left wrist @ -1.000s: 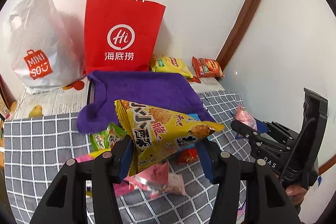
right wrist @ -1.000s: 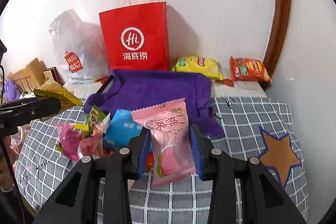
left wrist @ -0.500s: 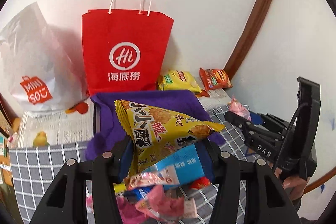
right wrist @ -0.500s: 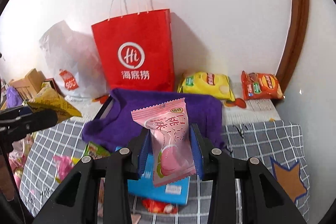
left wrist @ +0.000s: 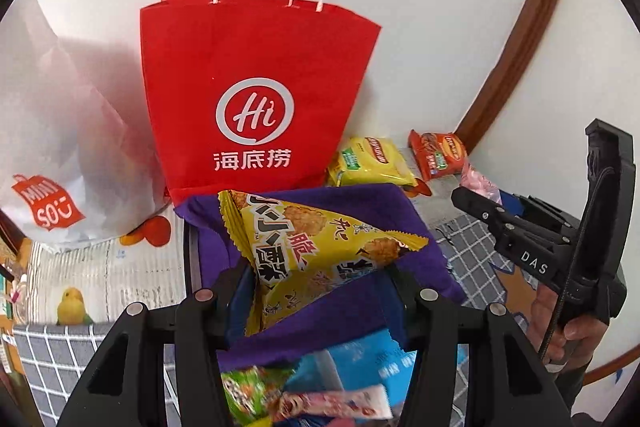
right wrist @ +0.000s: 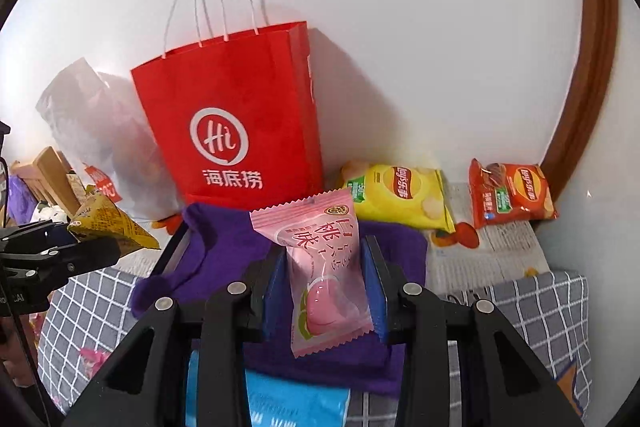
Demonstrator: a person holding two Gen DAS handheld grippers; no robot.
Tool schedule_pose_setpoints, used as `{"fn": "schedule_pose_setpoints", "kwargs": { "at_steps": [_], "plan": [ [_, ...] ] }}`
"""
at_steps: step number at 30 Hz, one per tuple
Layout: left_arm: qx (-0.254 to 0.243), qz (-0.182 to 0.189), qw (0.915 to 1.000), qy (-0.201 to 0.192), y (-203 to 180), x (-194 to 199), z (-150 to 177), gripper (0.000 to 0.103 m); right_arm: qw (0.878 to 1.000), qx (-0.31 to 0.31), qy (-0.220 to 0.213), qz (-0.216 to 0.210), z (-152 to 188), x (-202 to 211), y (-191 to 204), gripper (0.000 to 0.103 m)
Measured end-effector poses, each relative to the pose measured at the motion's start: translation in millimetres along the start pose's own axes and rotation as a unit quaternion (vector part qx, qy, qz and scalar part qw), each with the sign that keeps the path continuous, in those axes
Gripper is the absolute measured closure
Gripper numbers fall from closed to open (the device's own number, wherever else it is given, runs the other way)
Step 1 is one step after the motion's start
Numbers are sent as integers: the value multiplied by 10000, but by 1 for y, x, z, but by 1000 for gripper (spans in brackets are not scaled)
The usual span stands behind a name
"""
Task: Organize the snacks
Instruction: 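Carry the pink candy with the right tool while the left tool carries the yellow bag over the purple cloth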
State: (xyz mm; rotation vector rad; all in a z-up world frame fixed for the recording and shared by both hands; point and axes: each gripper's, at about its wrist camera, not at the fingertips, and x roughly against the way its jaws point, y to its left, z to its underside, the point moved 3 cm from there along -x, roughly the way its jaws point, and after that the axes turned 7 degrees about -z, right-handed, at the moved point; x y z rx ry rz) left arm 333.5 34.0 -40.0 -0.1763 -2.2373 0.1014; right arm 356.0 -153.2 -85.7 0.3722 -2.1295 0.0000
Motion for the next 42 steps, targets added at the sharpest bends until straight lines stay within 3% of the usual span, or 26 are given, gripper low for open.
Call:
{"fn": "schedule_pose_setpoints", "kwargs": {
  "at_steps": [8,15,26,42],
  "plan": [
    [99,88,9998,161,16,-48,-13,51,9992,-66,359,-181,-6,-49,-10,66],
    [205,-53,9979,617,34,-91,-4,51,9969,35,777,65,11,-84,-22,66],
    [361,-83,9949,939,46,-114,7,51,9937,-60,1113,143,24,-110,-38,66],
    [403,-71,9935,1059,50,-123,9,51,9905,-21,1360,185,32,-121,-41,66]
  ]
}}
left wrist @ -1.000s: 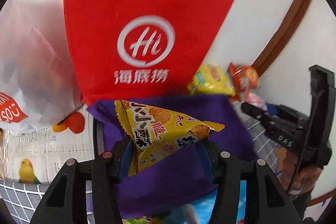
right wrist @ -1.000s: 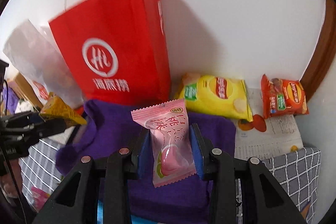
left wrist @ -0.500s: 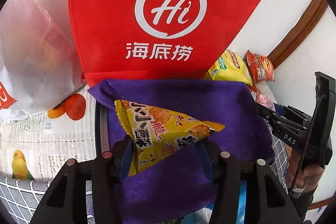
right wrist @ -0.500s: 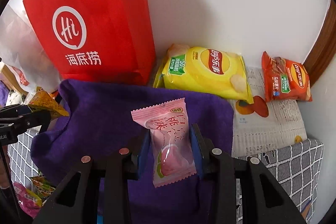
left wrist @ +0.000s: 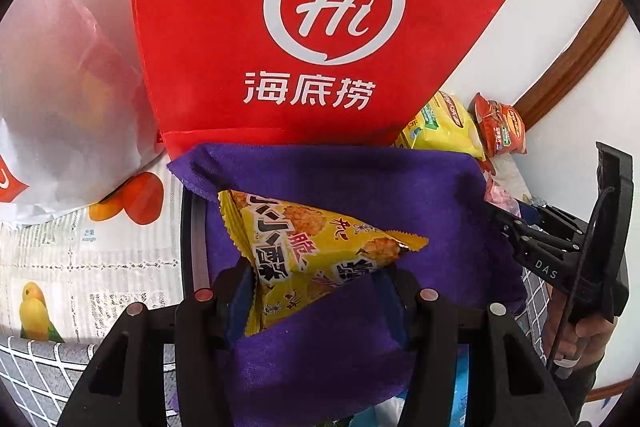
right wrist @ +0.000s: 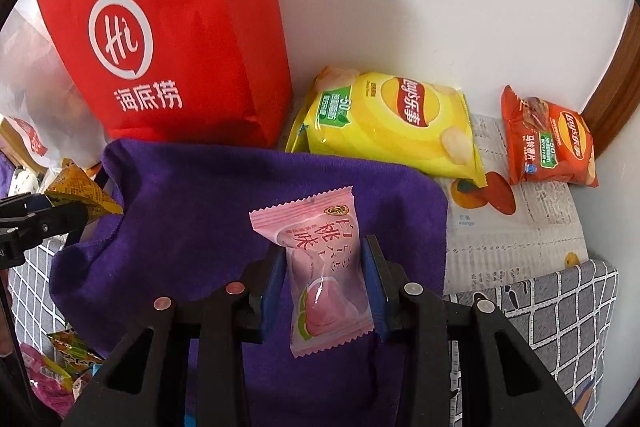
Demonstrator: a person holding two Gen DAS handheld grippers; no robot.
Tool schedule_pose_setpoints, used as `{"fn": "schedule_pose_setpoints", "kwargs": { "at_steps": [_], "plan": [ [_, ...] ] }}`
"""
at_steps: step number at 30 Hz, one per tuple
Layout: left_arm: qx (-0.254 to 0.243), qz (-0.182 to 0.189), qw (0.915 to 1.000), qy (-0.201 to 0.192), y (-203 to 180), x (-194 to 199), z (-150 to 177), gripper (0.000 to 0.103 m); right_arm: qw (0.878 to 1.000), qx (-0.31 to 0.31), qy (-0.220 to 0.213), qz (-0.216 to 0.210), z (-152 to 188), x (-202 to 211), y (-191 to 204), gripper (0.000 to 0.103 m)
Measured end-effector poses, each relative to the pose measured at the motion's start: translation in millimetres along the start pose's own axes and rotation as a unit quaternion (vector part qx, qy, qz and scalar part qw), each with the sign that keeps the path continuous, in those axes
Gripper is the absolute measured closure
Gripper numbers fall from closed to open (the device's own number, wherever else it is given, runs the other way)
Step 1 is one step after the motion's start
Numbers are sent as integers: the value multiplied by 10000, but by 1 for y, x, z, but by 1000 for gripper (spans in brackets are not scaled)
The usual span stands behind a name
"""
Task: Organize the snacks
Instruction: 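Carry the pink candy with the right tool while the left tool carries the yellow bag over the purple cloth, then open the right tool over the purple cloth while the left tool releases the yellow bag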
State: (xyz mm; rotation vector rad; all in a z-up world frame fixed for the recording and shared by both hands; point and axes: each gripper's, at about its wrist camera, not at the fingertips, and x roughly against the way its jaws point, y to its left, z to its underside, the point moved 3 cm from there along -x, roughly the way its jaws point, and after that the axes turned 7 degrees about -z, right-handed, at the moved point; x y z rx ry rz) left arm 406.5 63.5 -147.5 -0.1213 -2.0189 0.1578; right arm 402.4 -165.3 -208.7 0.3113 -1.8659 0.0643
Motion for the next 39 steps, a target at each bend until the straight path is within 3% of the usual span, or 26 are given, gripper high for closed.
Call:
{"fn": "schedule_pose_setpoints", "kwargs": {
  "at_steps": [29,39],
  "plan": [
    [-79,72,9994,323,-12,-23,4,51,9993,178,314,91,6,-15,7,64],
    [-78,132,9992,372,-12,-23,5,50,9997,233,35,-5,2,2,13,46]
  ]
}}
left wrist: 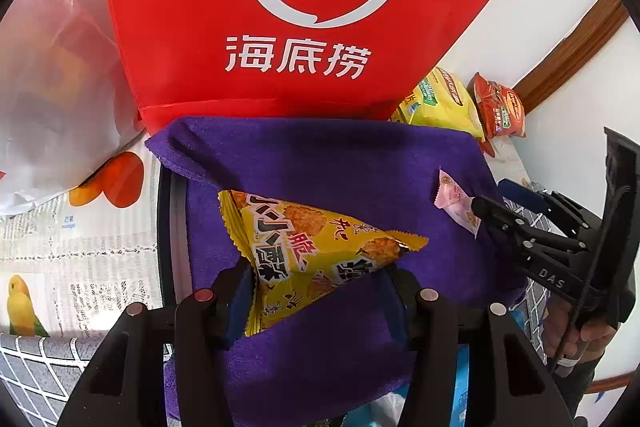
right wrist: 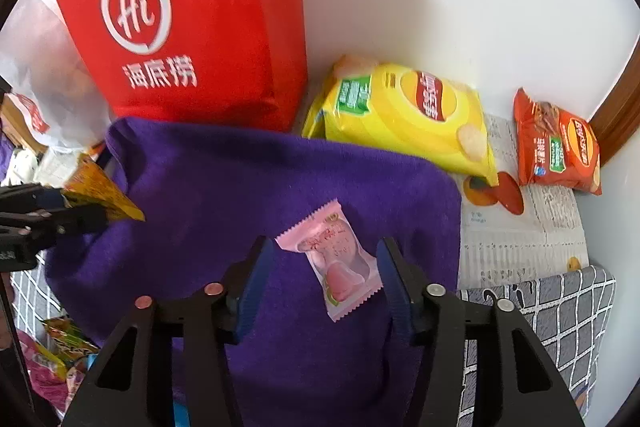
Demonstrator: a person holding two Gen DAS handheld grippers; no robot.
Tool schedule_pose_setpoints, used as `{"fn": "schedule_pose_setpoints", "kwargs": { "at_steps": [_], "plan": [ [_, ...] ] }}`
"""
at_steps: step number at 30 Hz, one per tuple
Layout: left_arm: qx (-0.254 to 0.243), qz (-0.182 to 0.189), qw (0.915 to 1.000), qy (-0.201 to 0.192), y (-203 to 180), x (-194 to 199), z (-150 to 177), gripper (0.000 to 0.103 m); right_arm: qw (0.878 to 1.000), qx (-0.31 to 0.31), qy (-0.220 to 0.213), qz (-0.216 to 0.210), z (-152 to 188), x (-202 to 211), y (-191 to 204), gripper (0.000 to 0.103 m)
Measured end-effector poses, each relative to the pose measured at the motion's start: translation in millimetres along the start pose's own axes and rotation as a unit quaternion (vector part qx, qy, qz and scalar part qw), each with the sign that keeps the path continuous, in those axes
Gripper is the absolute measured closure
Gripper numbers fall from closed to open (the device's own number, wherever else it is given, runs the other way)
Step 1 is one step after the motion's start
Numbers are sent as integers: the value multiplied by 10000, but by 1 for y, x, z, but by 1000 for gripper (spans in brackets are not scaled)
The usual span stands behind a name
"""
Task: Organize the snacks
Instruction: 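Open the right tool over the purple cloth while the left tool releases the yellow bag, then withdraw both tools from the purple cloth back toward the snack pile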
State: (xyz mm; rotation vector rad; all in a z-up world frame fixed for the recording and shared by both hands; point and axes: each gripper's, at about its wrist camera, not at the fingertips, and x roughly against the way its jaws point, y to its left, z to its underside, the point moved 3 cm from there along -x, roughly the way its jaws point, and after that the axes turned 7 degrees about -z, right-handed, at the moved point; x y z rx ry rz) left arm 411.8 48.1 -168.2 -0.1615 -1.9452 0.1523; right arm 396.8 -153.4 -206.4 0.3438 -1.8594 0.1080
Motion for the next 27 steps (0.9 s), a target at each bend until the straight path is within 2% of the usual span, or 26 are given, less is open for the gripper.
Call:
{"fn": "schedule_pose_setpoints", "kwargs": {
  "at_steps": [6,10,22,27],
  "plan": [
    [-75,9,10000,-30,-4,6,-1,47,9998,-67,-200,-49,-4,15,3,43],
    [-110,3,9999,-114,-6,13,-2,34,9996,-150,-236,30,-7,21,2,42],
    [-180,104,9985,-498,-8,54,-5,25,9976,-168,-589,317,-8,53,13,31],
    [-263,186,9972,-678,-15,76,-3,25,9972,-232,-527,476,5,69,18,30]
  ]
}}
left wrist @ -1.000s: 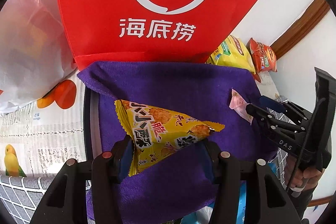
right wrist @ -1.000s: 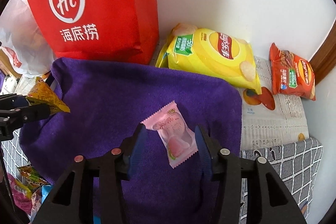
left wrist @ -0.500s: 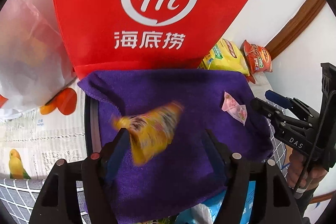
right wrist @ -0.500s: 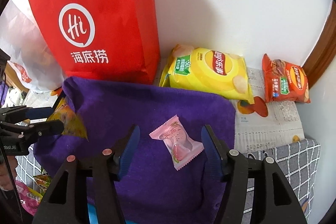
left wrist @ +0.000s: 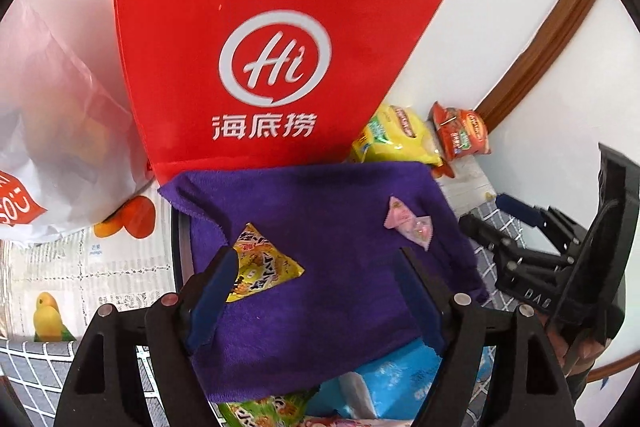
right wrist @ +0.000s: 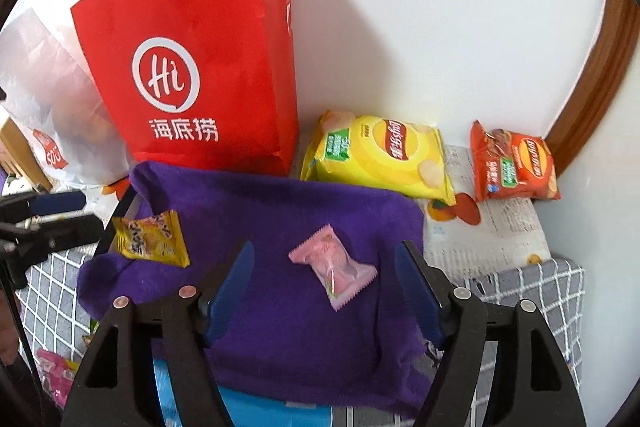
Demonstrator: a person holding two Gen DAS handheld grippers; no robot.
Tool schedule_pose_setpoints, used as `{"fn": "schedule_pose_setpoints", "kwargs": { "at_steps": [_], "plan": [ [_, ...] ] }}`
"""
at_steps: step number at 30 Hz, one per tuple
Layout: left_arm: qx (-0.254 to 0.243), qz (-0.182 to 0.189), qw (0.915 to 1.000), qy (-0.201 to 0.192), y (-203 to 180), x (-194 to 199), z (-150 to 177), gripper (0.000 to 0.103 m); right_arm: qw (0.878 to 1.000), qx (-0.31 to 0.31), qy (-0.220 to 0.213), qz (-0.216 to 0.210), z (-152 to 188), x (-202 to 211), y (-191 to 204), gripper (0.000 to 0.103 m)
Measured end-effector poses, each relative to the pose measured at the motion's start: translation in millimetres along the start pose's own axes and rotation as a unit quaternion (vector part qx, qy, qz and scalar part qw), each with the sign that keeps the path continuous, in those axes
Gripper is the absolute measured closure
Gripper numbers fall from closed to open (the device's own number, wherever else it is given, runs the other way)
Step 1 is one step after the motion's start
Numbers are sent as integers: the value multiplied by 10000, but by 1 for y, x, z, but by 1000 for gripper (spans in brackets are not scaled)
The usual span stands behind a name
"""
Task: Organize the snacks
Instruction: 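Withdraw both tools from the purple cloth back toward the snack pile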
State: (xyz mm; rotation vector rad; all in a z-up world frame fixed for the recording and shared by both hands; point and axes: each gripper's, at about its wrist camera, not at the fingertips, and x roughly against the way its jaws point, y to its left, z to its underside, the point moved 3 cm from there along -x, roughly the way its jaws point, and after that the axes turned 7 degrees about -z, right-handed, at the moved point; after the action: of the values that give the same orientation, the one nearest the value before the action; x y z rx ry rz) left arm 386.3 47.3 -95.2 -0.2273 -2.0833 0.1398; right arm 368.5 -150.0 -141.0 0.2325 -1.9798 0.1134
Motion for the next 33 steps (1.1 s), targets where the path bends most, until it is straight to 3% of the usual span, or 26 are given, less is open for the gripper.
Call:
{"fn": "schedule_pose_setpoints", "kwargs": {
  "at_steps": [6,15,19,25,29,33],
  "plan": [
    [-134,-24,9996,-234,-13,23,2,25,9974,-208,-52,685,23,27,-5,25],
    [-458,-31,9952,-864,-42,65,12,25,9969,-176,-275,718,68,70,-17,25],
    [-659,-32,9932,-960,-55,80,18,25,9965,-325,-436,629,85,93,-23,26],
    [-338,89,9891,-1429,-42,116,21,25,9985,-252,-359,331,109,114,-23,25],
    [-129,165,9931,-1152,-31,122,33,25,9984,-414,-371,104,126,112,-22,25],
    [-194,-147,9951,-954,-24,127,51,25,9987,-397,-290,-119,143,103,-12,28]
  ]
}}
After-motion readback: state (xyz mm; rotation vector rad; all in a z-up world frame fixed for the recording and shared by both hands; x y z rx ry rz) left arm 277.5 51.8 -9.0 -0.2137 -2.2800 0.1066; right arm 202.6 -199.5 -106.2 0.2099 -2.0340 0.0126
